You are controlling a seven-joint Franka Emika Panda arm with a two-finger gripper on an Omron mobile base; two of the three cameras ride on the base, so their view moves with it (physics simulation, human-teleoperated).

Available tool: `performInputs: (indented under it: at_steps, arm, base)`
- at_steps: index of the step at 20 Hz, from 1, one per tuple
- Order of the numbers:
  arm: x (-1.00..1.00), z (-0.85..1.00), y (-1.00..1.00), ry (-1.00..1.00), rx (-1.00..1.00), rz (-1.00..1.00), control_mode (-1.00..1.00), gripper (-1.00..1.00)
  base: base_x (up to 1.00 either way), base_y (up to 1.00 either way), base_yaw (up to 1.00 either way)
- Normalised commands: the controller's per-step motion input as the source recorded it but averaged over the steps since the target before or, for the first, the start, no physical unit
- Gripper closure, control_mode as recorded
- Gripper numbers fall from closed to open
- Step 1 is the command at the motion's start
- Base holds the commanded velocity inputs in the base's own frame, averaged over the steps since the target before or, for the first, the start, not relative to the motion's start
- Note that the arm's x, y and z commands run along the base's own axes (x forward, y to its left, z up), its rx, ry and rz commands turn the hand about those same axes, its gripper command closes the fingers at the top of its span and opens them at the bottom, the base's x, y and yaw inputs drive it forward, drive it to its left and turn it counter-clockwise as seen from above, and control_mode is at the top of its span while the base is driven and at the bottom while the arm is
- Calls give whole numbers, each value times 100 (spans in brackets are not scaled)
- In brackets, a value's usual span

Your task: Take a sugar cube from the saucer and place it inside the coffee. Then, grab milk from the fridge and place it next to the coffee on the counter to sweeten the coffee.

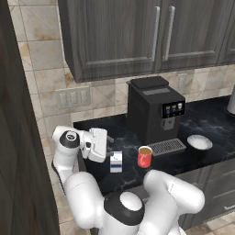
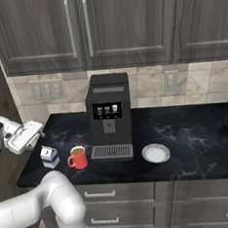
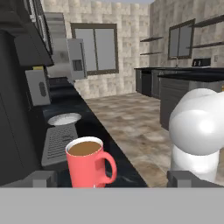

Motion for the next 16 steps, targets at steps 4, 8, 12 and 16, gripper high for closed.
performInputs:
  at_steps: [4,8,12,16]
  arm:
    - [-89,48,11,-7,-4,0,-100,-100]
    - [-100,59,0,-15,0,2,-100,-100]
    - [-75,94,-12,-20,12,4,-100,-100]
    - [-28,69,-29,-14,25,10,-100,-100]
  base:
    - [0,0,0]
    - [0,0,0]
    - [0,0,0]
    - [0,0,0]
